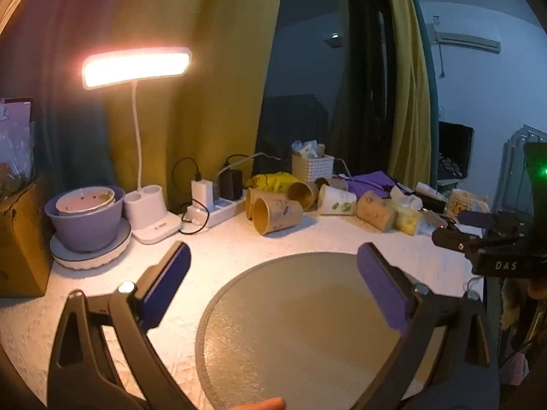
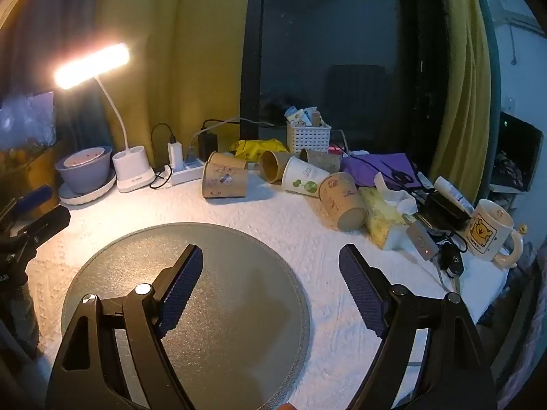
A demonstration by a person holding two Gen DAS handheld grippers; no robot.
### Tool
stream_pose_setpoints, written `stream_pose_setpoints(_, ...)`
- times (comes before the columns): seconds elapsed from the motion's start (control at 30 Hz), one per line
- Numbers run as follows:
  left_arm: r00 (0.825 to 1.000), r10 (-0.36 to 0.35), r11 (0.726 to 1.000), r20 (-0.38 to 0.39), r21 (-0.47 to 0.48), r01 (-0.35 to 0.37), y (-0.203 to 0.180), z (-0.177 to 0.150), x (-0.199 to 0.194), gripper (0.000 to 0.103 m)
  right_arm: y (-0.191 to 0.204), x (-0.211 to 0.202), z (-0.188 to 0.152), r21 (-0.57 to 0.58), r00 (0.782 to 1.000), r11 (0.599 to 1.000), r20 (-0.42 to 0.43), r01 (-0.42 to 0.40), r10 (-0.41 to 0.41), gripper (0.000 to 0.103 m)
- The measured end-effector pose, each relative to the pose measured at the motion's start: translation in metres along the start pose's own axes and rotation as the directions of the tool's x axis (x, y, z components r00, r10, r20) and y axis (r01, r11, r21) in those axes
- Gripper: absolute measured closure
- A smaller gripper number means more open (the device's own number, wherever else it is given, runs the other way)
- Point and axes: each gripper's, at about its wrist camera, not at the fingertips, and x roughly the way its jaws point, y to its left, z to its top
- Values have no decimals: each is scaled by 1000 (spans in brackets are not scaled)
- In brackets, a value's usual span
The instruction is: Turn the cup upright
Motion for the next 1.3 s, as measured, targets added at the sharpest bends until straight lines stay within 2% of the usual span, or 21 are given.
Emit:
stream_pose_setpoints(0.03,1000,-1,1000,-1,3,1,-1,0,-1,4,-1,0,0,-2,1000,1000,-1,-2,2,18)
stream_pose_setpoints(0.07,999,3,1000,-37,-18,-4,1,0,2,4,-2,0,-1,-4,1000,1000,-3,-3,3,18)
stream_pose_setpoints(0.3,1000,2,1000,-31,-20,-3,1,0,1,4,5,9,2,-32,999,999,-51,12,-13,18)
stream_pose_setpoints(1.3,999,3,1000,-40,-17,-4,2,-4,5,4,9,7,9,-37,999,999,-31,8,-9,18)
